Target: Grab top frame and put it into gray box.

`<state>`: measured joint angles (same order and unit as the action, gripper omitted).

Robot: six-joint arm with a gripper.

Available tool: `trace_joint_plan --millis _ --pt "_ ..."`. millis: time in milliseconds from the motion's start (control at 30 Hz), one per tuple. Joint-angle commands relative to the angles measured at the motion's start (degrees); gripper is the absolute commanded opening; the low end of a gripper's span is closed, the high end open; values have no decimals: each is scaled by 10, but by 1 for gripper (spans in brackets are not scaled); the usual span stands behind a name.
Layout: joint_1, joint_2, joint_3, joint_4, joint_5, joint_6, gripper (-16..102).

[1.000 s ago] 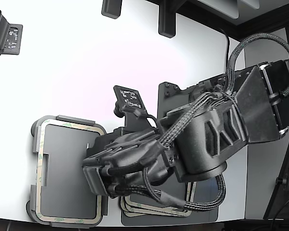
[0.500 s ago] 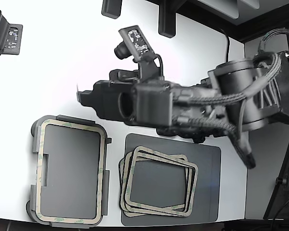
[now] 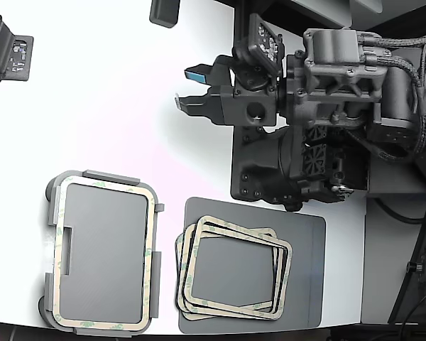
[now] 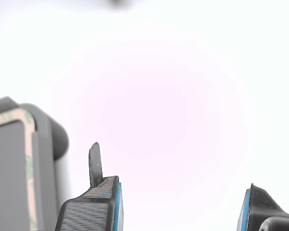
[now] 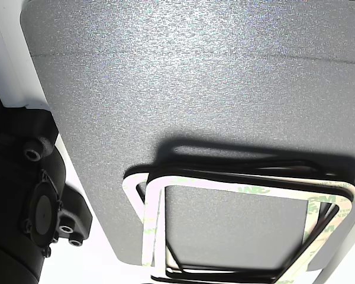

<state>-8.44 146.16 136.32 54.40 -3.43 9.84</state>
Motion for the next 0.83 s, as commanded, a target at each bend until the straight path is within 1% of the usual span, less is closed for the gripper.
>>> trace_joint_plan --millis 0,133,200,300,400,800 --pt "-25 115 65 -1 -7 -44 100" --pt "-24 214 138 6 -4 -50 100" --pt "-15 230 148 7 3 -52 100" --pt "43 232 149 9 79 -29 100" --pt "48 232 149 8 61 -44 100" --pt "48 232 149 8 61 -44 100"
